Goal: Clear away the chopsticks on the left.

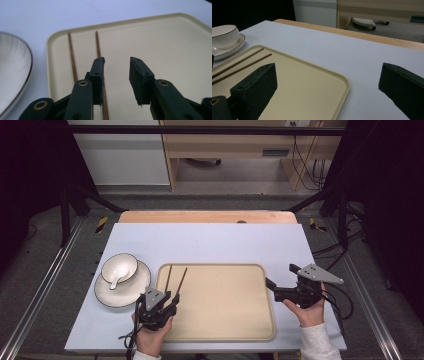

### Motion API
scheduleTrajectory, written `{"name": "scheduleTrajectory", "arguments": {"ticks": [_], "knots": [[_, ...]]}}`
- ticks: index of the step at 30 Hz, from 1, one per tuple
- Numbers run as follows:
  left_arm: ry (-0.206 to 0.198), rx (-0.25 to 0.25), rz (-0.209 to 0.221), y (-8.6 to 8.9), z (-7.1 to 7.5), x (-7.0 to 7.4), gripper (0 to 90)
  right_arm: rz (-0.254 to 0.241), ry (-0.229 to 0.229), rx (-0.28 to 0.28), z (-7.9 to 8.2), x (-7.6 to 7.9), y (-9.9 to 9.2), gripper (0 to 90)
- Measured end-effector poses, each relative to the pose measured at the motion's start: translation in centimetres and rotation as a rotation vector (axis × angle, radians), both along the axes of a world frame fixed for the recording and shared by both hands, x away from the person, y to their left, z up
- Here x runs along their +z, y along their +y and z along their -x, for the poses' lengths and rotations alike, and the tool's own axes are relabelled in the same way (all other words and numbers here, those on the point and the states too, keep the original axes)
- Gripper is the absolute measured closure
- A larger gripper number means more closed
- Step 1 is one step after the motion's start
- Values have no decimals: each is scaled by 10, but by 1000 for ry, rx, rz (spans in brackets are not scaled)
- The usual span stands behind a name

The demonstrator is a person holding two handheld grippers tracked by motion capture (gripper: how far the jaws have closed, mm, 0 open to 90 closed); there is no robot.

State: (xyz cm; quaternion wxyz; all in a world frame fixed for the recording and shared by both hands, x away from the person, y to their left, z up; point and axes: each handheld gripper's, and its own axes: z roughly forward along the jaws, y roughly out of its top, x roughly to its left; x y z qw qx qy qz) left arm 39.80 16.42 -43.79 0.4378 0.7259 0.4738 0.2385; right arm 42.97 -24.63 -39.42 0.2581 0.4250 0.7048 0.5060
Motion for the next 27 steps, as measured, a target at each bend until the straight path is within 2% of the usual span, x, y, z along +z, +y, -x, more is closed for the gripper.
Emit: {"name": "scheduleTrajectory", "arguments": {"ticks": [3,7,8,12,16,19,22,27], "knots": [[-10,-95,10,4,-7,13,575,-7,-6,-5,1,1,-1,24],[-10,-177,-21,15,-14,27,477,-11,-5,-6,1,2,-2,23],[-19,-194,-47,21,-14,30,460,-10,-7,-4,1,2,-3,23],[-36,-196,-69,42,-12,32,360,-15,-14,-11,2,3,-4,22],[-33,-178,-41,63,-9,25,293,-16,-16,-13,2,4,-6,22],[-37,-163,-38,74,-6,17,248,-18,-7,-17,1,2,-5,21],[-30,-154,-49,81,-4,12,207,-12,0,-13,0,0,-5,21],[-27,-137,-47,88,-3,7,193,-10,10,-12,-2,-4,-4,21]]}}
